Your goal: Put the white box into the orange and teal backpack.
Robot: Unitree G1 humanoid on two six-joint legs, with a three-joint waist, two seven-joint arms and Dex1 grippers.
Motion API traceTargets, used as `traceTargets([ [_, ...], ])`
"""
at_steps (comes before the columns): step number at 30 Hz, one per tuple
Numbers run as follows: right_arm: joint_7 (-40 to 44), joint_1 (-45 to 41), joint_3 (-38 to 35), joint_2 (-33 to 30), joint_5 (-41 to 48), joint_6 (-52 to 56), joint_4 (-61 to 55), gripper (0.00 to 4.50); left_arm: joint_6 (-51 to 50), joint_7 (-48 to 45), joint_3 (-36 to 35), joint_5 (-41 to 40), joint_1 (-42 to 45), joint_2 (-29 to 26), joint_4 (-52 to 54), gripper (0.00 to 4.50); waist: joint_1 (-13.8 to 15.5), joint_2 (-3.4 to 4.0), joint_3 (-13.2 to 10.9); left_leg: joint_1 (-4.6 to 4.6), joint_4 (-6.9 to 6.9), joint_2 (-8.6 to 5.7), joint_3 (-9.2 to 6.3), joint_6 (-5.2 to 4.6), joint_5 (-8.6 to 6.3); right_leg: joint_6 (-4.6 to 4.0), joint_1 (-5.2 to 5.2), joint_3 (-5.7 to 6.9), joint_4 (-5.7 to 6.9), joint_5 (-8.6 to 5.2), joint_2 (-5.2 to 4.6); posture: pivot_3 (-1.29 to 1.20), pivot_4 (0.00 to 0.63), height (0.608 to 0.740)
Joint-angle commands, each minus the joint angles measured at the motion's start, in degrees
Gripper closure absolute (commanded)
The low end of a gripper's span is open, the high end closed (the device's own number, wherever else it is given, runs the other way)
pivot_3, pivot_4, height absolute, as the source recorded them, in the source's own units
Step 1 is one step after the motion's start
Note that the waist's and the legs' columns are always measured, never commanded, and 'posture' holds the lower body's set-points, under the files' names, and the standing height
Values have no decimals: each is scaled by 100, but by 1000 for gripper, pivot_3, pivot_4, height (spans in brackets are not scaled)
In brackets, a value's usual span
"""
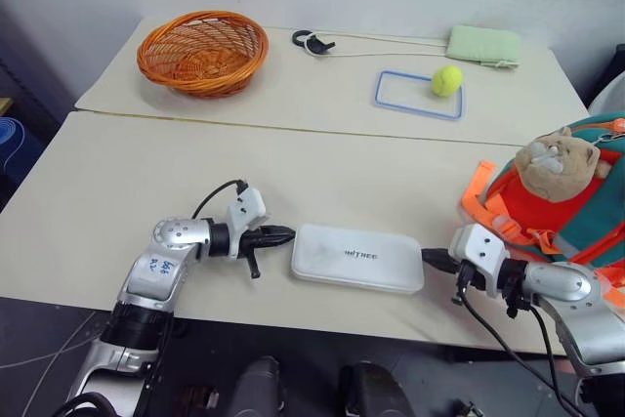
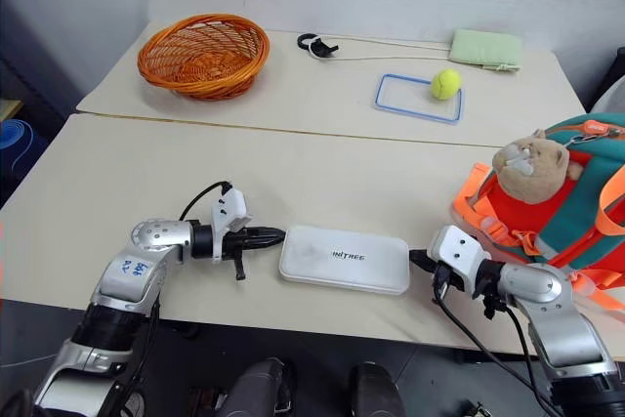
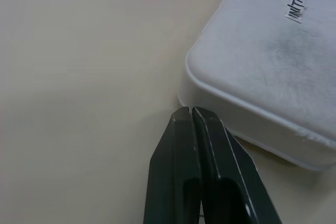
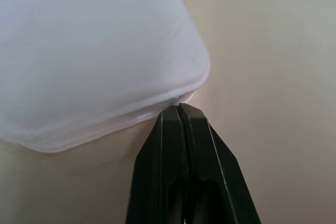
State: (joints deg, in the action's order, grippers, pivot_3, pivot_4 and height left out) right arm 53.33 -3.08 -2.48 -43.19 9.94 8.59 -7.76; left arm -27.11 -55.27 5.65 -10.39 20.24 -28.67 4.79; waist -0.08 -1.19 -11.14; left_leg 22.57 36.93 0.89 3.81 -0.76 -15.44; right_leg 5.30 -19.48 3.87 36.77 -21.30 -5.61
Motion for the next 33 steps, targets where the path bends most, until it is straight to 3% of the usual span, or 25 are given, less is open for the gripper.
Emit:
traceTargets([
  [1,11,-131,160,89,-43,-238,-105,4500,-223,196,-24,-241,-149,23,708,4396,0,0,0,0,0,0,0,0,0,0,0,0,0,0,0,0,150,740],
  [6,191,123,-95,-284,-139,-427,-103,4500,-940,565,-890,-565,-421,-274,551,4229,-1,1,-1,2,-1,1,-1,0,0,0,-2,1,0,0,0,0,150,740],
  [8,378,337,-192,-553,-184,-657,-121,4500,-2896,617,-1460,-1189,-366,-600,443,3828,-5,3,-2,2,-4,1,-1,0,-1,0,-3,1,-1,0,0,0,150,740],
  [11,457,463,-322,-712,-37,-673,-117,4500,-5322,162,-1586,-1998,-285,-1687,336,2938,-58,0,-2,-4,-7,8,-4,3,-1,-4,-1,1,1,-2,6,0,150,740],
  [13,491,454,-309,-744,-57,-716,-34,4500,-6209,203,-1939,-2383,43,-1782,99,2336,-91,14,-1,-15,-12,7,-2,8,-6,-9,4,-6,5,-5,4,0,150,740],
  [17,491,249,-158,-607,-92,-723,139,4500,-6539,396,-1886,-3591,401,-1934,-722,1077,-65,18,-3,-16,-15,4,-2,11,-7,-10,-1,-9,12,-6,2,0,150,740],
  [20,554,29,52,-489,-141,-786,300,4500,-6539,1143,-1686,-4509,703,-1582,-1559,196,-48,18,-4,-16,-15,5,-4,15,-8,-11,-3,-9,12,-6,1,0,150,740],
  [23,598,-227,273,-380,-205,-850,432,4500,-6539,1755,-1406,-5112,805,-1304,-1690,196,-23,17,-3,-15,-10,4,-3,14,-9,-11,-2,-10,12,-6,1,0,150,740],
  [26,599,-428,425,-265,-229,-815,462,4500,-6539,2701,-1656,-5341,1058,-659,-2066,196,1,18,-3,-15,-3,2,-2,12,-10,-10,-1,-11,17,-6,-2,0,150,740],
  [33,549,-578,703,-88,-311,-787,422,4500,-6539,3829,-1492,-6062,1432,234,-2452,196,1,12,0,-16,10,-1,-5,12,-10,-10,9,-6,20,-6,0,0,150,740],
])
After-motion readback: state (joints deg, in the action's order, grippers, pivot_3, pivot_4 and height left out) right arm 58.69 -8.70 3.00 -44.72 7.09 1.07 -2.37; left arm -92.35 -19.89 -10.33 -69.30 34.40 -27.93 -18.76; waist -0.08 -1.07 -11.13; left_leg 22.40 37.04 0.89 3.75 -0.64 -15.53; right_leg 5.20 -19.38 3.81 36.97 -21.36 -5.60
